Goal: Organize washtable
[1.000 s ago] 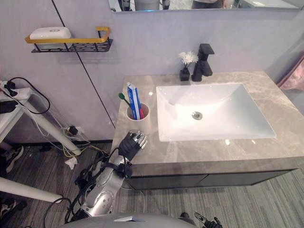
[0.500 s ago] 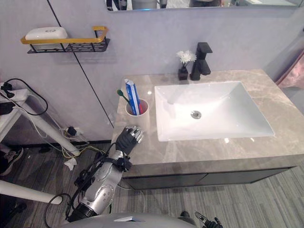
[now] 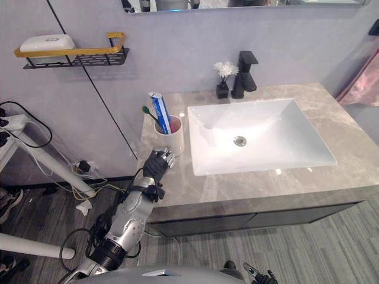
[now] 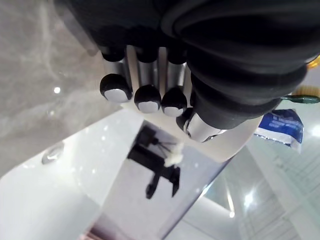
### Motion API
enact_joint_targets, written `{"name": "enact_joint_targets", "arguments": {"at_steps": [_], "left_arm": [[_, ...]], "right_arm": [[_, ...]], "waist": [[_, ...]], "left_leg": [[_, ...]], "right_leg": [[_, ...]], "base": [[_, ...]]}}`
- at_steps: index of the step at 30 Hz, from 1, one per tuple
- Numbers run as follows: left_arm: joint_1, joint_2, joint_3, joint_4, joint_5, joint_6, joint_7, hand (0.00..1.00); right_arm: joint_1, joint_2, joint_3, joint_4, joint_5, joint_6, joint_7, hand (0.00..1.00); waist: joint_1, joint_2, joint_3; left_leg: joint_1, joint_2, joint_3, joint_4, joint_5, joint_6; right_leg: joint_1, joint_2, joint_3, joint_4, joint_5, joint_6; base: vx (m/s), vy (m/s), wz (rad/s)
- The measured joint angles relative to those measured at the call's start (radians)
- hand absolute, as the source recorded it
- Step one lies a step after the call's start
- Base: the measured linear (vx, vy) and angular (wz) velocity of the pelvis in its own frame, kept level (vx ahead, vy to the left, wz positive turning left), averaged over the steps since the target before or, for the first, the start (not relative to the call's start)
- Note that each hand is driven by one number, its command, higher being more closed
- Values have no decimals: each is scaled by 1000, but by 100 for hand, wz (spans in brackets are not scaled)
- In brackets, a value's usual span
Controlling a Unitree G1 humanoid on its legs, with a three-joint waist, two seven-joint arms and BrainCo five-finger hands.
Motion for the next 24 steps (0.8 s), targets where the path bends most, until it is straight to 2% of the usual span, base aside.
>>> {"name": "enact_joint_targets", "arguments": {"at_steps": [6, 13, 17, 24], "left_arm": [[-26, 1, 43, 22, 8, -2, 35, 100], [-12, 1, 46, -5, 6, 3, 34, 100], [69, 2, 4, -99, -12, 25, 7, 100], [108, 6, -96, -145, -52, 55, -46, 100]], "right_arm": [[11, 9, -24, -30, 0, 0, -1, 0], [11, 12, -26, -30, 0, 0, 0, 0], [13, 12, -26, -30, 1, 0, 1, 0], [14, 12, -18, -29, 1, 0, 2, 0]], "waist": [[-3, -1, 4], [0, -6, 8], [2, -6, 8], [5, -5, 8]], "left_leg": [[10, 0, 12, 0, -4, 0], [9, 0, 10, 0, -5, 0], [7, 0, 6, 0, -5, 0], [5, -1, -2, 0, -4, 0]], "right_leg": [[-1, 1, 14, 1, 1, 0], [0, 0, 12, 2, 1, 0], [1, 0, 7, 2, 1, 0], [5, -1, -1, 2, 1, 1]], "base": [[5, 2, -7], [0, 0, 0], [1, 0, 2], [-3, 0, 3]]}}
